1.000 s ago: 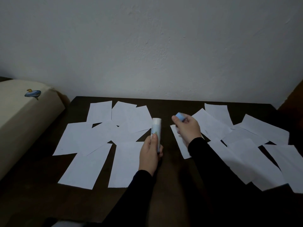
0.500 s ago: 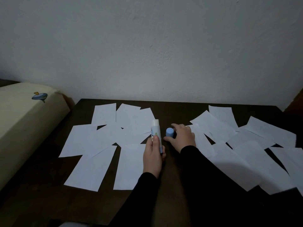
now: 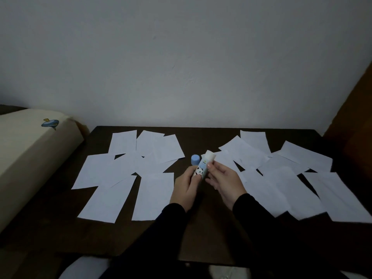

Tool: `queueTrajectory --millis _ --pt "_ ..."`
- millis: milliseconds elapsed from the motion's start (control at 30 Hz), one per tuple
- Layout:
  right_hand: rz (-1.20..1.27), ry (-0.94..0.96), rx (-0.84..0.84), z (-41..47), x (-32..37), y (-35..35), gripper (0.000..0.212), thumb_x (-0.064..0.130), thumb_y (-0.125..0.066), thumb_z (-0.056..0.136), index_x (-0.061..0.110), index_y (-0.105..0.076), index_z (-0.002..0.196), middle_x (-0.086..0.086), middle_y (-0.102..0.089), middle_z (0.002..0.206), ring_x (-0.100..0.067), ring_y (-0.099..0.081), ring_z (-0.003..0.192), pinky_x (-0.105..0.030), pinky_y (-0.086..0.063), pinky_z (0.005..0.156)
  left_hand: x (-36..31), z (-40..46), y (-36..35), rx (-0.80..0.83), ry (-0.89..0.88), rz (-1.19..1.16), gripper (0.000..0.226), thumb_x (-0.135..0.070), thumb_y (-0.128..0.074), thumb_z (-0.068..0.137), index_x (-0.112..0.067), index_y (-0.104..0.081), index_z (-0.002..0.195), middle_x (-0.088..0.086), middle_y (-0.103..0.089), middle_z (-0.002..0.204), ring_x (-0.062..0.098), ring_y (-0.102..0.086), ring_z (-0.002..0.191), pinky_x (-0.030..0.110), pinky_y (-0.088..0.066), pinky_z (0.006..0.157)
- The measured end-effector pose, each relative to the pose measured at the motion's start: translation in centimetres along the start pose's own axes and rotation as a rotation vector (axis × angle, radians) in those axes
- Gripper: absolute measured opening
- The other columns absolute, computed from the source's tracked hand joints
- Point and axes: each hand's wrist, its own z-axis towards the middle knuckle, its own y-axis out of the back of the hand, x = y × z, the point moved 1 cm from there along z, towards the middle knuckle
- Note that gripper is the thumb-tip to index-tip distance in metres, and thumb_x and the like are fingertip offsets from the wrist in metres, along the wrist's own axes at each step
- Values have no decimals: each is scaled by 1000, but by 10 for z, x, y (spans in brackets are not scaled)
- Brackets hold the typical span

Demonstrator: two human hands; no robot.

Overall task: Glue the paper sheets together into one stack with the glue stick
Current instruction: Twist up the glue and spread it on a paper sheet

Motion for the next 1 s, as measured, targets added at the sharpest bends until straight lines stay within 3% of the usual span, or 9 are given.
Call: queueTrajectory --millis 100,167,333,500,600,800,900,1000 --pt "134 -23 -15 -10 -3 8 42 16 -57 95 10 -50 136 -7 -61 129 -20 -58 119 -38 -48 101 -14 -1 9 139 -52 75 19 -35 -48 97 -39 -55 115 -15 -64 104 0 -59 95 16 -48 81" --pt "234 -20 -10 -11 -1 9 38 11 -56 94 8 -53 132 -9 -62 126 -21 -59 117 -38 -48 101 -24 1 16 191 37 41 25 -36 -54 95 -39 -55 120 -17 -62 110 -1 -57 100 16 -47 86" --pt "418 -10 -9 -12 3 -5 28 9 -55 95 5 -56 123 -12 -65 118 -22 -61 112 -33 -51 93 -43 3 42 281 361 -112 28 -42 -50 95 -22 -66 107 -6 -66 81 6 -54 67 20 -42 62" --pt "438 -33 26 -18 0 -11 32 11 -56 92 6 -56 124 -9 -67 114 -20 -62 109 -29 -55 80 -45 -8 59 346 540 -316 31 -33 -46 99 -9 -62 110 4 -70 84 11 -52 61 21 -39 57" --pt "398 -36 28 -18 -1 -10 39 13 -59 91 4 -55 129 -9 -67 115 -18 -63 108 -26 -56 78 -40 -12 58 322 546 -355 30 -31 -52 95 -7 -63 108 5 -70 82 10 -50 59 20 -39 57" --pt "362 0 -34 -13 1 -6 36 15 -62 88 8 -58 124 -7 -68 111 -19 -64 104 -27 -56 80 -34 -8 47 186 358 -155 29 -21 -73 81 -20 -62 107 -7 -66 86 4 -57 69 22 -50 67" --pt "399 23 -42 -10 3 -4 32 15 -60 89 7 -60 119 -8 -70 109 -19 -66 105 -26 -57 81 -36 -6 47 257 439 -230 45 -38 -69 78 -19 -59 118 -1 -66 92 9 -57 70 22 -47 61" --pt "426 27 -31 -8 5 -2 35 17 -63 84 6 -61 117 -8 -71 108 -17 -68 100 -25 -58 77 -36 -4 50 316 551 -406 43 -44 -49 93 -12 -56 121 7 -69 90 11 -50 61 20 -38 54"
